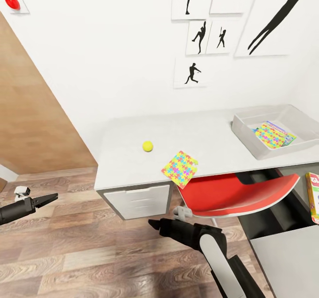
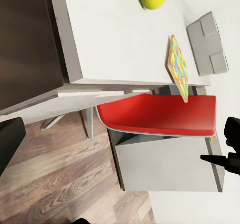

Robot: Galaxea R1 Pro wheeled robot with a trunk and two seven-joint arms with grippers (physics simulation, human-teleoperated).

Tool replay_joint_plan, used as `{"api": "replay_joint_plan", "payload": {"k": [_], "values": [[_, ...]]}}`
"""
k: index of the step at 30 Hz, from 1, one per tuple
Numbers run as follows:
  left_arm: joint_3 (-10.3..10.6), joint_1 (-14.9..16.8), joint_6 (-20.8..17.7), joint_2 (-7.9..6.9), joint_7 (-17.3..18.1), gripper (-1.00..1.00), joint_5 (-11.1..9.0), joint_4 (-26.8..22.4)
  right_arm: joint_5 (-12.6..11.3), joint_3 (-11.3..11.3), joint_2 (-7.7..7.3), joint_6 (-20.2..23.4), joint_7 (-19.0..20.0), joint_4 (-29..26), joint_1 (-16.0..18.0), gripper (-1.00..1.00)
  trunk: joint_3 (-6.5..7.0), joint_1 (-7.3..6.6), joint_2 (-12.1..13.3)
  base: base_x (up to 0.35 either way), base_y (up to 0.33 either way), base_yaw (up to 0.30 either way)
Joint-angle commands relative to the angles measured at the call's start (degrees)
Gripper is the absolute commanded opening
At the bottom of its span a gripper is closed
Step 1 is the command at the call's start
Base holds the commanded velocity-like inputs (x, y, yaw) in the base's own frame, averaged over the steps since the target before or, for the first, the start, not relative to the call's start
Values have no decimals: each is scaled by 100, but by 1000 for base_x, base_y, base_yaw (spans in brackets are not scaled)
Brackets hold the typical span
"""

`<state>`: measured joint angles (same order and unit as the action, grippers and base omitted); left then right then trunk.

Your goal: Put all the toys in the child's room - the three board games (two on the bed and one on the table), the two jigsaw puzzles on the table, and the tennis ball on the table - inside the toy box on the table in the child's room.

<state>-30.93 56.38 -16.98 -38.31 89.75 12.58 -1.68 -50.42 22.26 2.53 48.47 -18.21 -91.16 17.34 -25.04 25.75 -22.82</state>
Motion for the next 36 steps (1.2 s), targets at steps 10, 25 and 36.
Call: {"api": "replay_joint_plan", "payload": {"k": [10,25,36], "values": [[-45,5,-60,-1,25,100,66,1,37,28,4,5,-60,-4,6,100,11,3,-10,0,0,0],[-45,5,-55,10,25,100,71,-3,36,33,8,4,-59,-7,6,100,146,3,-10,0,0,0],[142,5,-54,212,-190,100,81,-12,61,31,16,-295,-52,268,16,100,249,3,-10,0,0,0]]}}
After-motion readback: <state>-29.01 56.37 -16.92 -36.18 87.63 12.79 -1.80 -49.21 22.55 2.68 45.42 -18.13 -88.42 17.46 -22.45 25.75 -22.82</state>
